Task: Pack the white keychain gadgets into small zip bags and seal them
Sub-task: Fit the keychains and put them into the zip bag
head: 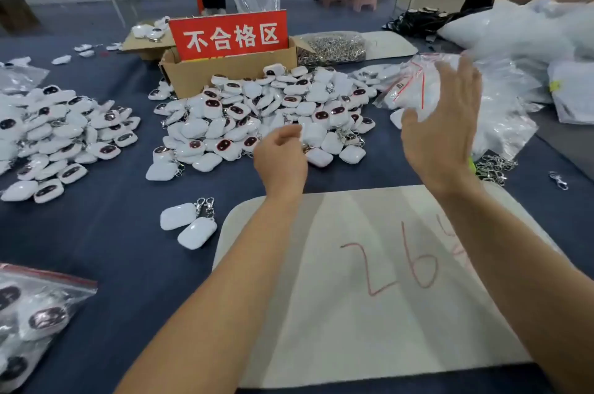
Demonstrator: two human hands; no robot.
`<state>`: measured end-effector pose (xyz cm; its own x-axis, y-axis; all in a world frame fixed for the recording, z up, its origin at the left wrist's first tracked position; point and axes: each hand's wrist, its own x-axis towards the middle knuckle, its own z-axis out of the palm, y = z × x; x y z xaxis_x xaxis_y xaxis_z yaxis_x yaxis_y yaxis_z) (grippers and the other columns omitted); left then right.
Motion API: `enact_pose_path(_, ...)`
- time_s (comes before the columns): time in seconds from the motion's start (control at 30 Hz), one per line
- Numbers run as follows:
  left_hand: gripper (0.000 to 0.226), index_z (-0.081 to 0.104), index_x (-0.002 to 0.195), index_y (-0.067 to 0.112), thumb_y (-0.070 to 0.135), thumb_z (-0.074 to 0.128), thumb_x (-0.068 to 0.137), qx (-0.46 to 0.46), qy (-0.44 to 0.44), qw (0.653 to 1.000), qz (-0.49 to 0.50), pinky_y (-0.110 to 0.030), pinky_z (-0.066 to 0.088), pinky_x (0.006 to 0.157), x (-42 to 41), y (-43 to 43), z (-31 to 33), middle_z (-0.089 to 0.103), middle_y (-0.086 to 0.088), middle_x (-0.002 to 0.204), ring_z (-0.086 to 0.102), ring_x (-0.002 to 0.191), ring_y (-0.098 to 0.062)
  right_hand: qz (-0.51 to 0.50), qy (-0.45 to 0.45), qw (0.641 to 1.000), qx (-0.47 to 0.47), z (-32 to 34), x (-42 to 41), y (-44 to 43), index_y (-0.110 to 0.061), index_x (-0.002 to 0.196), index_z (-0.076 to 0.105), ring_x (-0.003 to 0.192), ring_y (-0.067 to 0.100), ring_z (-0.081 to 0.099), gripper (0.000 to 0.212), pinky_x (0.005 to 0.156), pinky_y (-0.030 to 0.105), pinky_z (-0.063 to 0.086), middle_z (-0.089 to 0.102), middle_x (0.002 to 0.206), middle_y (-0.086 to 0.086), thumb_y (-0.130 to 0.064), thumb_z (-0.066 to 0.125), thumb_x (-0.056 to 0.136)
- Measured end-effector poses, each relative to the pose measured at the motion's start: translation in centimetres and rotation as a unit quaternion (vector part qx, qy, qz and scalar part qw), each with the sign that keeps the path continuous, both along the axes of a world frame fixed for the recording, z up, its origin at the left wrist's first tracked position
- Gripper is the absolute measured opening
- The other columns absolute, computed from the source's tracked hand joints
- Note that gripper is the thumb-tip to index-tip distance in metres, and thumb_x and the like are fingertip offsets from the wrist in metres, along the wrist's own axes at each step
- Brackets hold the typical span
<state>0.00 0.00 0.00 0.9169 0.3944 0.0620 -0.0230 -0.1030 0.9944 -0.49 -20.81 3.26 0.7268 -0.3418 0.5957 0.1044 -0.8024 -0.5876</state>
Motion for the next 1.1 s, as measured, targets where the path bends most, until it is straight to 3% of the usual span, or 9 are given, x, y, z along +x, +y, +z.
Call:
enact_pose_path(0.1, 0.043, 0.074, 0.081, 0.03, -0.003, 0.046, 0.081, 0.001, -0.05, 0.997, 0.054, -0.007, 0.044, 0.062, 0.6, -0.3, -0.2, 0.072, 0.014, 0.084, 0.061, 0.068, 0.009, -0.065, 0.008, 0.996, -0.063, 0.3, 2.4, -1.6, -0.016, 0.162, 0.024, 0.16, 0.034, 0.006, 0.089, 0.129, 0.039, 0.003, 0.012, 0.173, 0.016, -0.015, 0.072, 0.088)
enact_pose_path(0.2, 0.043, 0.071, 0.079, 0.036, 0.0, 0.047, 0.083, 0.091, -0.077, 0.993, 0.015, -0.029, 0.053, 0.076, 0.4, -0.5, -0.5, 0.069, 0.017, 0.091, 0.065, 0.084, -0.008, -0.101, 0.085, 0.989, -0.063, -0.4, 4.1, -2.4, -0.015, 0.163, 0.02, 0.159, 0.029, 0.015, 0.088, 0.13, 0.042, 0.003, 0.028, 0.168, 0.014, -0.015, 0.069, 0.091)
enact_pose_path(0.3, 0.042, 0.072, 0.081, 0.033, -0.002, 0.049, 0.083, 0.197, -0.138, 0.971, -0.017, -0.033, 0.048, 0.092, 0.2, -0.3, -0.5, 0.057, 0.047, 0.095, 0.058, 0.101, -0.007, -0.113, 0.053, 0.992, -0.022, -1.8, 4.2, -2.5, -0.018, 0.158, 0.036, 0.144, 0.002, 0.034, 0.065, 0.128, 0.039, 0.011, 0.054, 0.153, 0.01, -0.007, 0.053, 0.095)
enact_pose_path(0.37, 0.039, 0.076, 0.084, 0.024, -0.005, 0.051, 0.082, 0.239, -0.174, 0.955, -0.03, -0.033, 0.047, 0.093, 0.2, -0.3, -0.8, 0.059, 0.04, 0.087, 0.058, 0.102, -0.01, -0.126, -0.004, 0.992, -0.007, -2.3, 4.1, -2.5, -0.019, 0.147, 0.053, 0.118, -0.011, 0.048, 0.051, 0.121, 0.031, 0.021, 0.07, 0.133, 0.004, -0.006, 0.045, 0.098)
enact_pose_path(0.47, 0.036, 0.079, 0.089, 0.019, -0.006, 0.055, 0.081, 0.295, -0.193, 0.935, -0.031, -0.034, 0.046, 0.095, 0.2, -0.7, -1.1, 0.06, 0.025, 0.085, 0.057, 0.101, -0.012, -0.101, -0.084, 0.991, -0.026, -2.4, 3.4, -2.1, -0.016, 0.129, 0.069, 0.112, 0.019, 0.065, 0.039, 0.107, 0.027, 0.029, 0.074, 0.121, 0.003, -0.009, 0.044, 0.099)
enact_pose_path(0.53, 0.035, 0.079, 0.099, 0.02, -0.004, 0.059, 0.083, 0.304, -0.19, 0.933, -0.021, -0.029, 0.044, 0.097, 0.1, -1.1, -1.2, 0.062, 0.02, 0.092, 0.056, 0.105, -0.011, -0.01, -0.12, 0.993, -0.013, -2.7, 2.3, -0.7, -0.012, 0.123, 0.072, 0.109, 0.022, 0.065, 0.035, 0.1, 0.027, 0.039, 0.075, 0.115, 0.006, -0.006, 0.048, 0.099)
enact_pose_path(0.73, 0.065, 0.048, 0.146, 0.039, 0.026, 0.067, 0.086, 0.201, -0.116, 0.97, -0.074, -0.005, 0.038, 0.086, 0.3, -1.4, -1.1, 0.069, 0.022, 0.112, 0.057, 0.102, 0.003, 0.228, 0.0, 0.958, 0.173, -4.0, 0.3, 4.5, -0.026, 0.119, 0.077, 0.11, 0.002, 0.07, 0.031, 0.099, 0.023, 0.052, 0.078, 0.113, -0.012, -0.008, 0.061, 0.098)
enact_pose_path(0.93, 0.054, 0.05, 0.144, 0.031, 0.048, 0.057, 0.092, -0.082, -0.014, 0.99, -0.11, -0.025, 0.057, 0.067, 1.1, -0.5, -0.7, 0.077, 0.002, 0.086, 0.076, 0.074, -0.019, 0.19, 0.039, 0.958, 0.213, -4.1, 0.4, 4.8, -0.033, 0.085, 0.08, 0.088, -0.005, 0.071, 0.028, 0.083, 0.012, 0.051, 0.076, 0.086, -0.02, -0.005, 0.082, 0.082)
enact_pose_path(1.1, 0.052, 0.062, 0.127, 0.037, 0.016, 0.067, 0.08, -0.043, 0.034, 0.995, -0.086, -0.042, 0.06, 0.09, 1.2, 0.1, -0.6, 0.077, 0.001, 0.084, 0.076, 0.084, -0.017, 0.202, 0.044, 0.964, 0.165, -3.7, -0.5, 5.4, -0.04, 0.084, 0.077, 0.091, -0.006, 0.063, 0.035, 0.081, 0.008, 0.044, 0.069, 0.089, -0.019, -0.006, 0.084, 0.079)
